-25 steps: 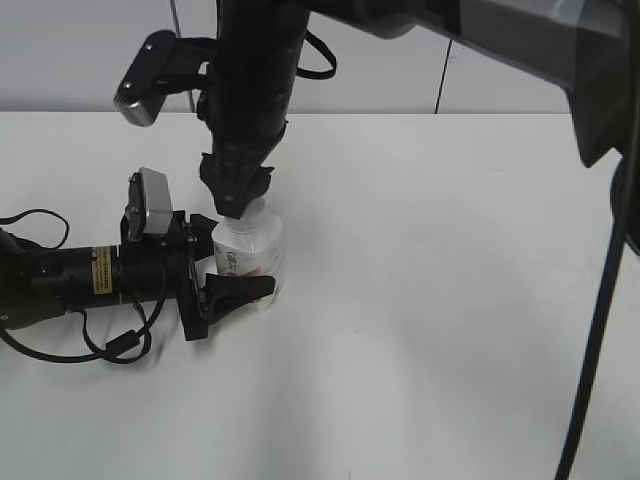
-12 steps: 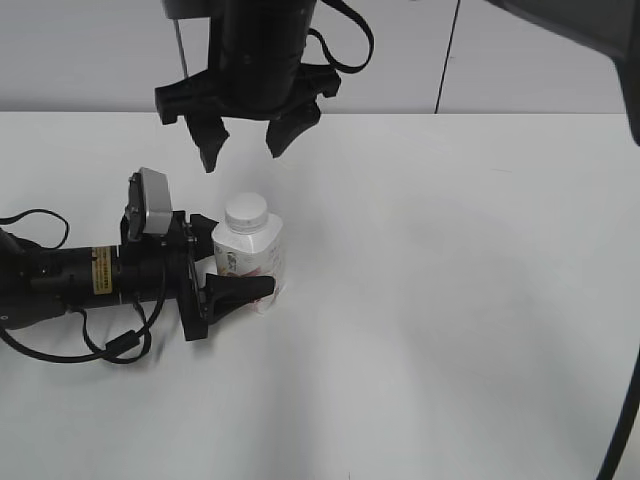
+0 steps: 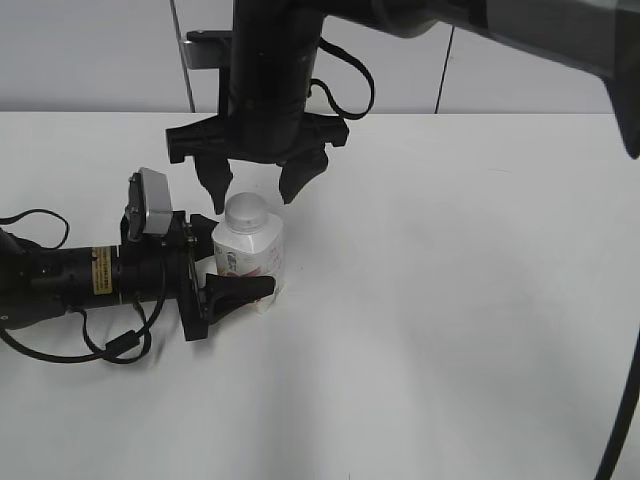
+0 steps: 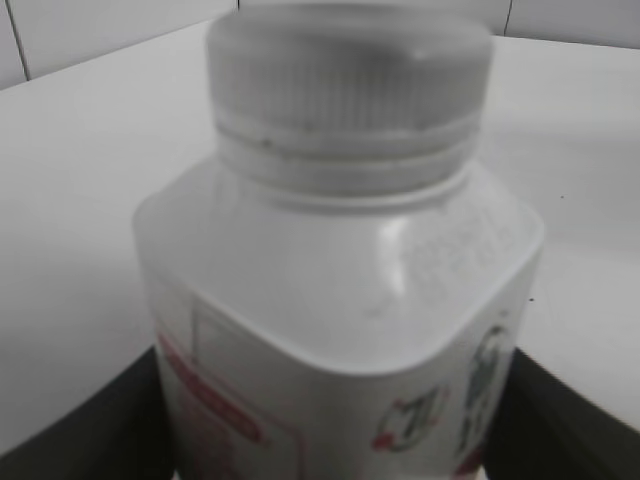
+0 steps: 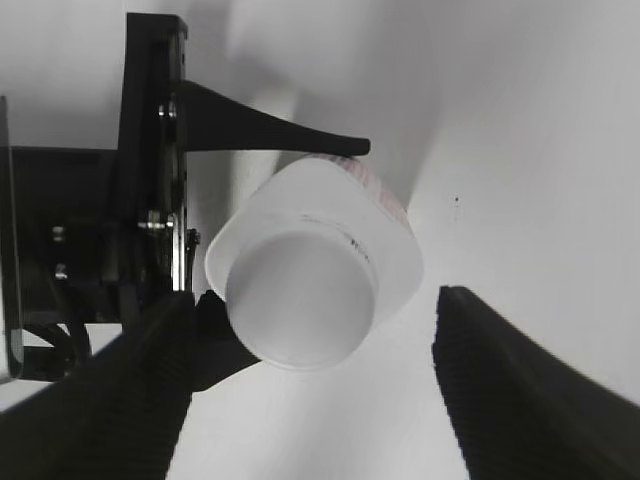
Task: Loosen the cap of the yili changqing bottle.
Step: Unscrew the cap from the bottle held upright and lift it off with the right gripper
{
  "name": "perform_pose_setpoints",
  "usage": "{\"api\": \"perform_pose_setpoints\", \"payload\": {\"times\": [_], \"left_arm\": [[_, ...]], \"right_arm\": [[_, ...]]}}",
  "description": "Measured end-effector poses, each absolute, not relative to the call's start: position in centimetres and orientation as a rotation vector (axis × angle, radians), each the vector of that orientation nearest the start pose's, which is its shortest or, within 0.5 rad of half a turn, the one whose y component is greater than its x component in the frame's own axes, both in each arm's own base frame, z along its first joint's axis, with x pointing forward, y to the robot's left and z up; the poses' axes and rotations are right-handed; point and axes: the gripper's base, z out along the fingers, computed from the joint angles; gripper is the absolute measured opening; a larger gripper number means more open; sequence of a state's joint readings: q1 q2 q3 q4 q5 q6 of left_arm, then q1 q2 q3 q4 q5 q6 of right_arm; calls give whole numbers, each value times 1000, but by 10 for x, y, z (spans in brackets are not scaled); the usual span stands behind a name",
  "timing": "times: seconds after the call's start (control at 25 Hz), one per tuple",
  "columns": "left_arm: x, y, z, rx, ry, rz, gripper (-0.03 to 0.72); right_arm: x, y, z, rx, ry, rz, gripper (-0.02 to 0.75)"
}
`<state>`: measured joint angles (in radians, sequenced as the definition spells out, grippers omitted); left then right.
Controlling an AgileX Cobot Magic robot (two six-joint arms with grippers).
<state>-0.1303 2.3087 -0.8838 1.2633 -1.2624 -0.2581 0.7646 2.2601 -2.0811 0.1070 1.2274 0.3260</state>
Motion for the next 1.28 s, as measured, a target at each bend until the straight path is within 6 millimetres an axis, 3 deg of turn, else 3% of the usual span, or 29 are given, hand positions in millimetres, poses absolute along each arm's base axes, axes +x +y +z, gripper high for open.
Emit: {"api": "perform_pose_setpoints", "payload": {"times": [0.52,0.76,0.92,1.12,1.28], "left_arm": [[316,-125,46,1158,1519,-954,496],[316,-125,46,1158,1519,-954,496],[316,-125,46,1158,1519,-954,496],[316,-125,46,1158,1519,-954,496],[316,-125,46,1159,1518,-954,496]], "right_arm": [[344,345,211,-671,2921,327,566],[344,345,211,-673,2923,331,407],[344,345,211,-712,2909,329,396],[344,345,211,-1066,2774,299,396],[344,345,211,-1504,2531,247,396]]}}
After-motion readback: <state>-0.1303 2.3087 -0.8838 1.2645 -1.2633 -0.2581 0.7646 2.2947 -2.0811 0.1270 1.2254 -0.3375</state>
